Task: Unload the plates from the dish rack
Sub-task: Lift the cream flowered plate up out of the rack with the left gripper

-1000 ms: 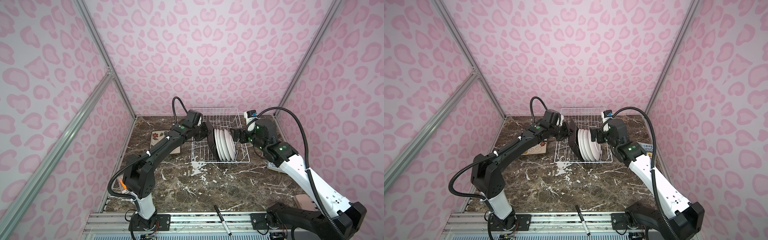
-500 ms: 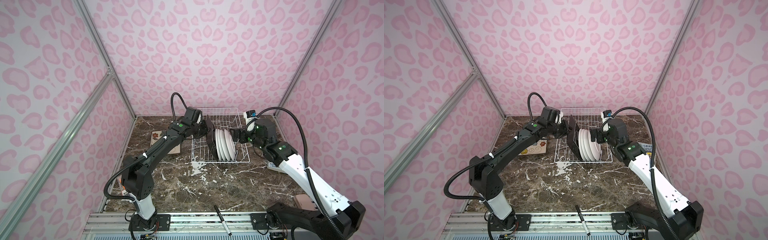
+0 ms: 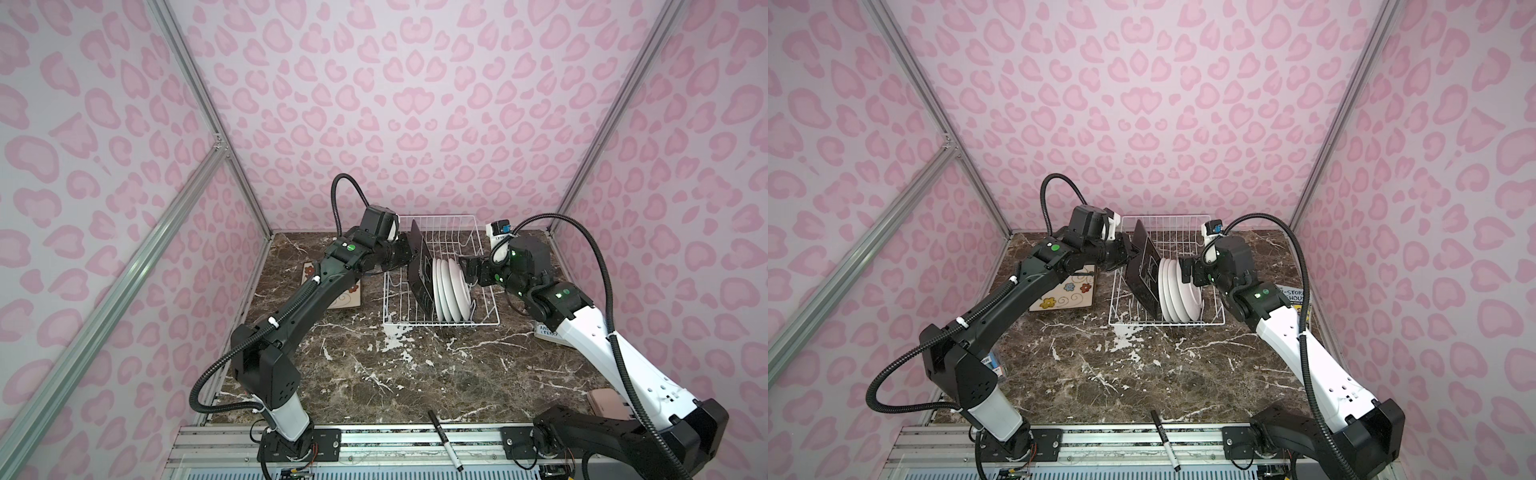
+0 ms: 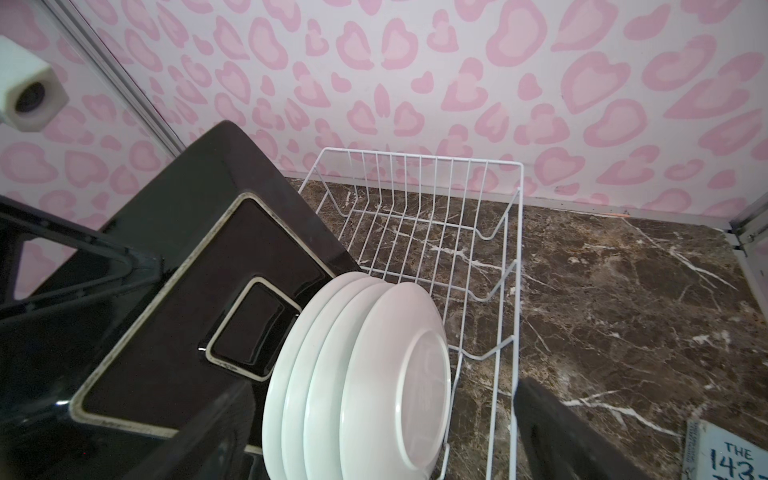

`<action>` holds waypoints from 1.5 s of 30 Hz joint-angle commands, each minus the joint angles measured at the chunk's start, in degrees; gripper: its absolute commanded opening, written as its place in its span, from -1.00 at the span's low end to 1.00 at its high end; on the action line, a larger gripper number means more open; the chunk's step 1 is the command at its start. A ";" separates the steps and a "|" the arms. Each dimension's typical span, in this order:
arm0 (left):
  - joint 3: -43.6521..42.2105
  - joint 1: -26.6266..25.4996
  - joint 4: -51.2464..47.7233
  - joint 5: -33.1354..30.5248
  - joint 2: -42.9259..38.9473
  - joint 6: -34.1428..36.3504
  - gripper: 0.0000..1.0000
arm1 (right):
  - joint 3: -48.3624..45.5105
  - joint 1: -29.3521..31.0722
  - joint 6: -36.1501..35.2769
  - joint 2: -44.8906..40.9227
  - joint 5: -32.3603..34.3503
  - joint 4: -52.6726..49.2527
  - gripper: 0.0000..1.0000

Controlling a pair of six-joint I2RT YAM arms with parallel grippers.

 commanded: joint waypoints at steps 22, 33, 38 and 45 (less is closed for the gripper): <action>-0.06 3.08 9.20 -0.13 -6.39 4.36 -0.92 | 0.36 -0.47 1.87 2.75 -2.26 2.27 0.98; -0.14 3.53 10.32 -1.11 -7.85 11.85 -0.92 | 0.45 -2.01 5.61 3.11 -5.15 2.63 0.98; -0.07 3.53 11.42 -1.64 -8.31 19.00 -0.92 | 2.10 -4.48 10.66 4.37 -8.43 1.31 0.98; -1.76 3.53 15.04 0.21 -9.77 26.09 -0.92 | 3.39 -6.12 16.18 5.37 -12.62 1.01 0.98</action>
